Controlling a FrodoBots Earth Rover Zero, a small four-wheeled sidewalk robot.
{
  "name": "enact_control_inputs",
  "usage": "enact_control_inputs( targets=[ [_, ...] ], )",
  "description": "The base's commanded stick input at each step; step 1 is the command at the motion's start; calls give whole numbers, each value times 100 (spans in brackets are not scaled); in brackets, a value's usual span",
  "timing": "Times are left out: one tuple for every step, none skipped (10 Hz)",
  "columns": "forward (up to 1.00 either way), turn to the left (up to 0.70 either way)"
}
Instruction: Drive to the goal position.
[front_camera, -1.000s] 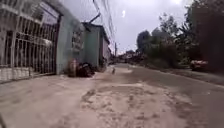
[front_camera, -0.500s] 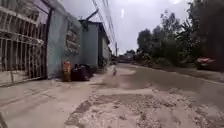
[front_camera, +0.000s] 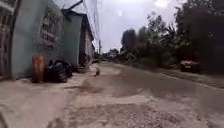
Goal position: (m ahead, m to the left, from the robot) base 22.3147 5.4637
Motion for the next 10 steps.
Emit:
enact_control_inputs(
  targets=[
    [100,-14],
    [100,0],
    [100,0],
    [100,18],
    [100,25],
    [100,3],
    [100,0],
    [100,0],
    [100,27],
    [100,27]
  ],
)
